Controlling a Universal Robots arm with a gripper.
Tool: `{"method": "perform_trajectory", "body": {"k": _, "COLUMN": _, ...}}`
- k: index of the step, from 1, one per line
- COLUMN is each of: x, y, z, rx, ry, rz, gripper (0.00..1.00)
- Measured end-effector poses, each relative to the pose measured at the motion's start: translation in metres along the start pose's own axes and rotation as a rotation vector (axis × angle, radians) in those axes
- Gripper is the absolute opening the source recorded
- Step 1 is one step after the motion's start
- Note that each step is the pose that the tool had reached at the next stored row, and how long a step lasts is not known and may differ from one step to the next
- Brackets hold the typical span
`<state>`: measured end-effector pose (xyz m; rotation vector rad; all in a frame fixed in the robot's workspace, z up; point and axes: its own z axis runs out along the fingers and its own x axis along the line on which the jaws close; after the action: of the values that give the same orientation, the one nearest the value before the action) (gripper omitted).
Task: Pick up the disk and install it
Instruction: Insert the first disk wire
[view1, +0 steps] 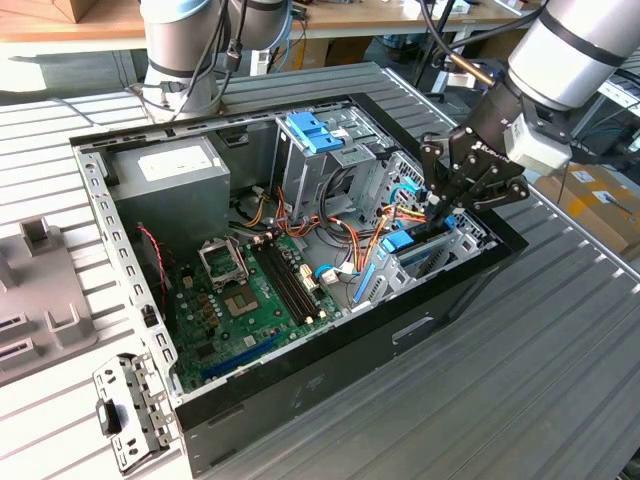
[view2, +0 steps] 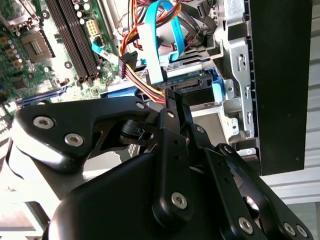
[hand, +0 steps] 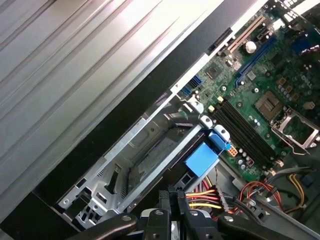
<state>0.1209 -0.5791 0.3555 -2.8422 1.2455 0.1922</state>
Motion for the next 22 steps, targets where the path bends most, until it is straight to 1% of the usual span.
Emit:
{"method": "perform_trajectory", "body": {"k": 4, "x": 0.0001, "y": 0.0000, "z": 0.0007, "rx": 0.0077, "ry": -0.0012, "rz": 0.061, "gripper": 0.17}}
{"method": "perform_trajectory", "body": {"k": 10, "x": 0.0002, "y": 0.0000, "z": 0.0015, "rx": 0.0148, "ry": -0.0019, "rz": 0.119, "gripper": 0.17}}
{"method": "perform_trajectory", "body": {"k": 13, "x": 0.0003, "y": -0.0001, "z": 0.0020, "rx": 0.0186, "ry": -0.0020, "rz": 0.153, "gripper": 0.17}}
{"method": "perform_trajectory", "body": {"k": 14, "x": 0.0003, "y": 0.0000, "z": 0.0023, "rx": 0.0206, "ry": -0.0022, "rz": 0.171, "gripper": 0.17}}
{"method": "perform_trajectory", "body": {"k": 22, "x": 0.0005, "y": -0.0001, "z": 0.0036, "rx": 0.0293, "ry": -0.0035, "rz": 0.240, "gripper": 0.17}}
